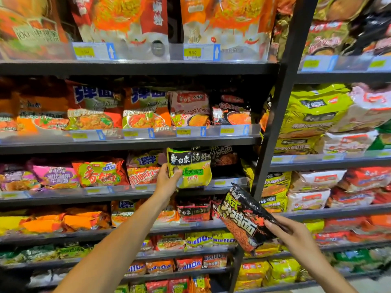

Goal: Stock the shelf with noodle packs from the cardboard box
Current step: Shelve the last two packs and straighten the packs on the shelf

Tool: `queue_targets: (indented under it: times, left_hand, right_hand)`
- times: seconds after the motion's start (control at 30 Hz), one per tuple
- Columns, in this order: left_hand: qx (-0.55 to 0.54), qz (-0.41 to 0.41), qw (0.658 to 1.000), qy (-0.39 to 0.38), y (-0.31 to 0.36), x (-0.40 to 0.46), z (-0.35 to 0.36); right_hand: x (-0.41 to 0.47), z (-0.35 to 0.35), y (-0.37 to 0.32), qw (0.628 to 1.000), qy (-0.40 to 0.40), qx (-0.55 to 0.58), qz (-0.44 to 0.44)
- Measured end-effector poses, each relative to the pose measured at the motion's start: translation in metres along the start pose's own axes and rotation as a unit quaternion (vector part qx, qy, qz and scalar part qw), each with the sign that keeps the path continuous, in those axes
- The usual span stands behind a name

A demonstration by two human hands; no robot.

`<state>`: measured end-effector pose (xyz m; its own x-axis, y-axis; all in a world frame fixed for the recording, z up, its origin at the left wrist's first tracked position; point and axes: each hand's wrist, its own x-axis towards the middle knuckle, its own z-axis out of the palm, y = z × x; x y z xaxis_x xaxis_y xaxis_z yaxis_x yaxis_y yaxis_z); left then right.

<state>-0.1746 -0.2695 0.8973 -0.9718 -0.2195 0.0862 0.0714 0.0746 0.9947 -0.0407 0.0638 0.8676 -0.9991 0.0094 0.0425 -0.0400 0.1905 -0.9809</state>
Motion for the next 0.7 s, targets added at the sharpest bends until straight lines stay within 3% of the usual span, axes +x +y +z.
queue_targets:
  times: [0.5,0.7]
  left_hand:
    - [0.185,-0.133,0.974,-0.011,-0.015,0.093,0.032]
    - [0.249,-0.04,0.967,0.018,-0.02,0.077,0.048]
  right_hand:
    - [0.044,0.017,0.002,0.998,0.029,-0.016,0.045]
    - [0.055,0.019,-0.026,1.0,0.019,-0.018,-0.01]
